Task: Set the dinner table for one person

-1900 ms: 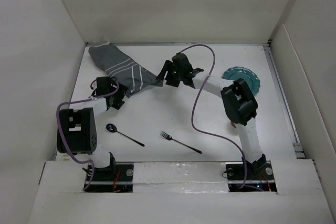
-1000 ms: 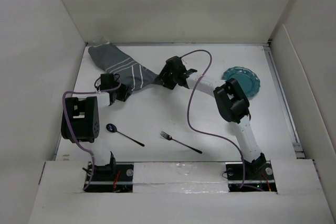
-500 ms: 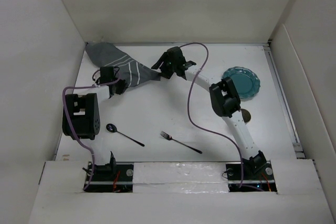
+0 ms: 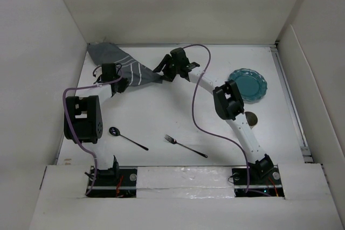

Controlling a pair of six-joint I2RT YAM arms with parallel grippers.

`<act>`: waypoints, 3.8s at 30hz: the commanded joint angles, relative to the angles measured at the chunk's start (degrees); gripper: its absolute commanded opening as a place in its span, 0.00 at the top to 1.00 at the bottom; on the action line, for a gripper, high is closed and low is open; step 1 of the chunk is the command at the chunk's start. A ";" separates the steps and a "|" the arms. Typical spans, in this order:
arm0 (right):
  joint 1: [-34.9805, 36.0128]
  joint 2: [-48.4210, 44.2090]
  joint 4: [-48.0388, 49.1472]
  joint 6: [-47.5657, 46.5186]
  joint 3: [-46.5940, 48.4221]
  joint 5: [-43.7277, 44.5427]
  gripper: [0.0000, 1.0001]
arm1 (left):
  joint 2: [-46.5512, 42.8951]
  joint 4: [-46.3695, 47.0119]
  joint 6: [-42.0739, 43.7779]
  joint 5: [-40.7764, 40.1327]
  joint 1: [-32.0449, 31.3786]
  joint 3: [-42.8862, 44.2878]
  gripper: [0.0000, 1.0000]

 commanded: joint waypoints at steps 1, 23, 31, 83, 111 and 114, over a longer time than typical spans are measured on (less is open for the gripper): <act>1.32 0.54 1.55 0.03 0.99 -2.19 0.34 | -1.96 -0.88 2.36 -0.77 -0.10 1.14 1.00; -2.62 -12.00 9.47 -21.84 23.12 8.09 1.00 | 0.57 -11.06 19.84 -0.16 -0.35 49.28 1.00; -1.23 -38.63 9.03 -40.38 -8.46 11.43 1.00 | -2.66 -15.29 39.17 9.77 -2.91 52.23 1.00; 0.19 -90.42 -13.29 -32.84 -80.49 19.00 1.00 | -31.69 -18.09 -6.69 -7.27 -13.02 -25.59 0.50; -7.54 -97.37 -16.02 -31.43 -87.78 18.47 0.46 | -17.43 -18.80 1.22 -9.81 -12.49 -18.65 1.00; -8.16 -94.83 -15.67 -31.43 -89.28 15.75 0.41 | -19.80 -19.94 5.08 -12.01 -11.78 -15.31 1.00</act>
